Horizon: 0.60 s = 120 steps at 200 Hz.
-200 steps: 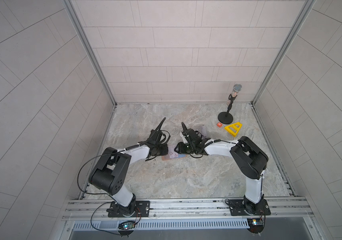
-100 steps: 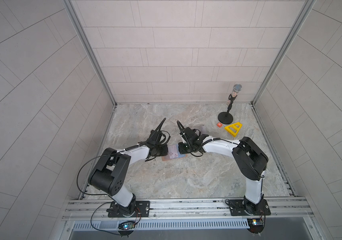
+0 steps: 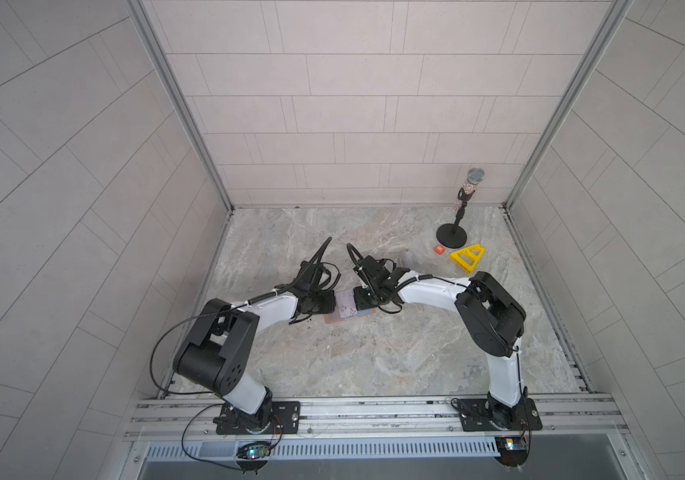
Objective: Put the credit cards into the card holder
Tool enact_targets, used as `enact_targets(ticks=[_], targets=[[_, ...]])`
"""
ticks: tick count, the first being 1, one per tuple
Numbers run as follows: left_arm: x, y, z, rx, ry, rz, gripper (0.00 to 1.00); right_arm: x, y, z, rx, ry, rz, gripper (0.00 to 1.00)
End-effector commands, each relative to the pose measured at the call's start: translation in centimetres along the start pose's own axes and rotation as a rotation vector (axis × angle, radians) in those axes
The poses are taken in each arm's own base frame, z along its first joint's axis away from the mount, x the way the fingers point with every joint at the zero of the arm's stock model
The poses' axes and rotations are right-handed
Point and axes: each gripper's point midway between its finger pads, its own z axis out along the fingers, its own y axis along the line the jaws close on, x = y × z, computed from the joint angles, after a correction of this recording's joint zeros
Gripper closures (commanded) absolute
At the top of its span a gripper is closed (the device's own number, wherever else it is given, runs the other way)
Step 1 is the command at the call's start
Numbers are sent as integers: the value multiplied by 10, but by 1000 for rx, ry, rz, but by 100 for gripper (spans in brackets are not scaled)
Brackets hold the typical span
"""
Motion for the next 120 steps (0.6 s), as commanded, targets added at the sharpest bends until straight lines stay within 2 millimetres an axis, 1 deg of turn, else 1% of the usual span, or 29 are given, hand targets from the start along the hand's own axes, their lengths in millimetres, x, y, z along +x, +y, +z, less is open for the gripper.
enact_targets(ticks=[1,11,18,31,49,61,75,120], targets=[[3,-1,-17,-2,-8,-3,58,17,-15,11,68,51,-5,97],[-2,0,-24,-14,-41,-6,51,19,-16,12,71,53,-4,98],[-4,2,-28,-30,-61,-11,49,19,-17,12,72,54,-4,98],[-6,11,-33,-79,-92,-31,48,20,-17,12,70,54,-1,98],[-2,23,-34,-132,-102,-62,48,19,-16,12,67,52,-1,98],[3,27,-31,-145,-93,-82,51,18,-15,11,65,49,1,98],[7,32,-26,-155,-77,-105,59,19,-15,11,63,50,1,98],[14,29,-12,-105,-47,-143,63,21,-15,12,61,52,1,98]])
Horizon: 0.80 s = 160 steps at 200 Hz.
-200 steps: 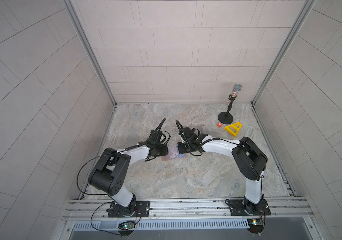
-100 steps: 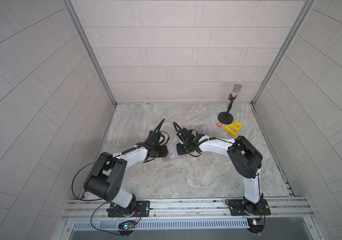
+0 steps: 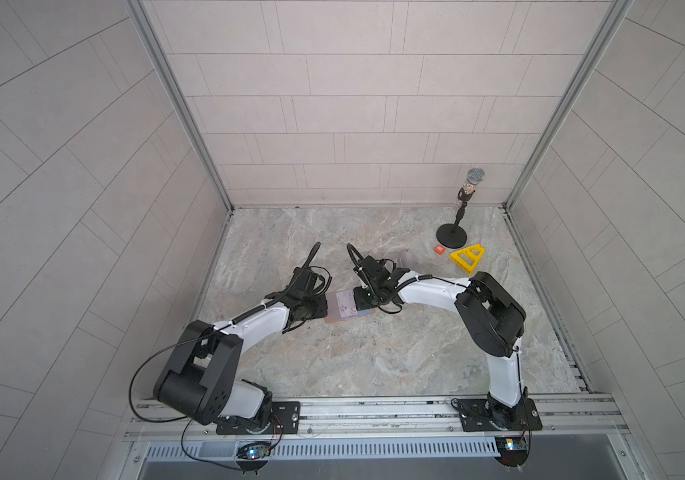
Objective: Put the credit cards into the card holder
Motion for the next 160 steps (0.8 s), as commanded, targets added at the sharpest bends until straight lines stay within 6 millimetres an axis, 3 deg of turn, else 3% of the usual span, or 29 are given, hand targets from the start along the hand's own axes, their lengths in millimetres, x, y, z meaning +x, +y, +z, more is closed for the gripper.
enact_targets(ticks=[1,28,82,124,160], targets=[[1,0,6,19,6,-32,63,21,-15,12,60,54,0,98],[4,-5,13,75,18,-51,64,22,-13,13,56,59,0,98],[10,6,21,55,21,-92,79,26,-13,15,56,66,-2,98],[10,3,22,76,23,-88,89,27,-8,17,38,74,-6,98],[10,-1,23,96,25,-82,90,27,-2,20,30,83,-16,98]])
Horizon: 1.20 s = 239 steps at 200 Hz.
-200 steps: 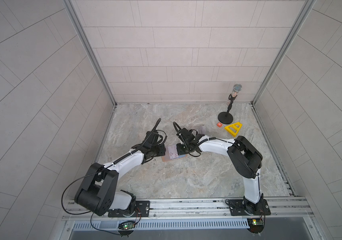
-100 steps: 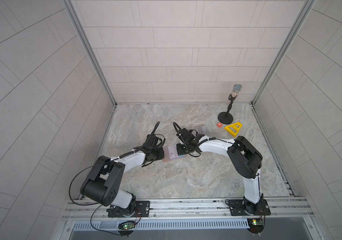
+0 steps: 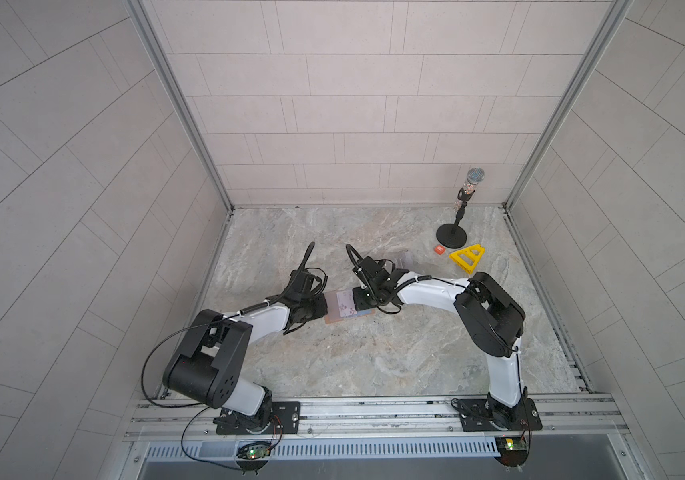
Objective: Put the credit cards into the card holder
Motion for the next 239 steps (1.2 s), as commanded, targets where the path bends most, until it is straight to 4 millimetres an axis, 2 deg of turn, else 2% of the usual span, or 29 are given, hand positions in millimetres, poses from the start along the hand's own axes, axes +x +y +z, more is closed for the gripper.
enact_targets(ticks=[1,113,239], targets=[[13,2,5,13,43,3,90,27,-6,17,37,91,-9,98],[14,-8,6,63,62,30,90,28,3,23,17,111,-21,98],[14,-10,5,69,71,55,91,25,26,23,-56,109,-30,98]])
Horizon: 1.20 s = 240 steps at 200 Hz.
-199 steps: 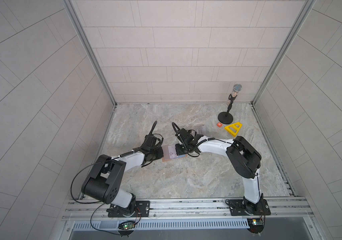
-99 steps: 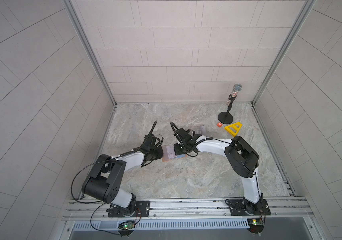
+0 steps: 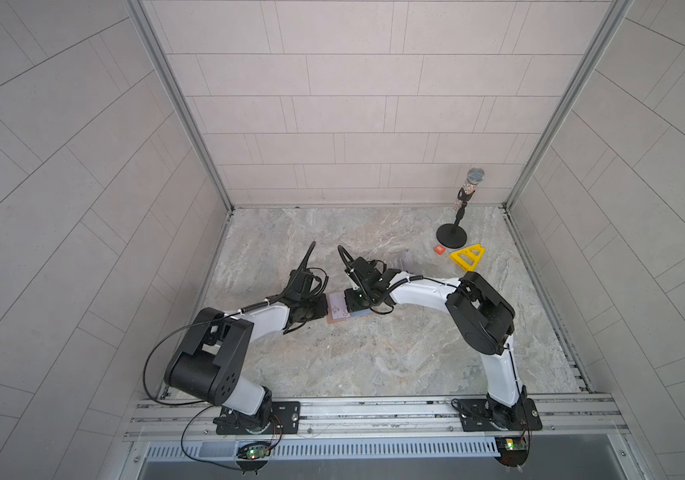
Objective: Put the credit cards into the card holder
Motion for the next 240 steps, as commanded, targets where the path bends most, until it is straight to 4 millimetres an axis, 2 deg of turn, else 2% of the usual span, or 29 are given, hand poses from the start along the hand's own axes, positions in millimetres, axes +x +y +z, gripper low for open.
enact_targets(ticks=[1,37,73,150,169,190,202,217,240], targets=[[11,-4,3,21,47,24,91,23,-3,14,15,76,-1,98],[10,-2,4,4,50,33,90,24,-2,13,16,73,-3,98],[6,-2,4,-8,50,62,91,19,-7,1,44,35,-4,97],[-5,-7,8,-10,55,100,89,3,-2,-43,42,-57,-15,88],[-11,-12,0,-7,36,111,84,1,-6,-51,49,-71,-19,86],[-21,-19,-16,-5,-4,129,69,-2,-15,-55,63,-75,-15,85],[-27,-27,-27,13,-29,147,63,-3,-21,-56,65,-70,-3,85],[-32,-39,-39,52,-59,159,60,-3,-29,-56,72,-67,9,85],[-30,-63,-46,135,-61,178,60,-3,-41,-56,85,-59,27,87]])
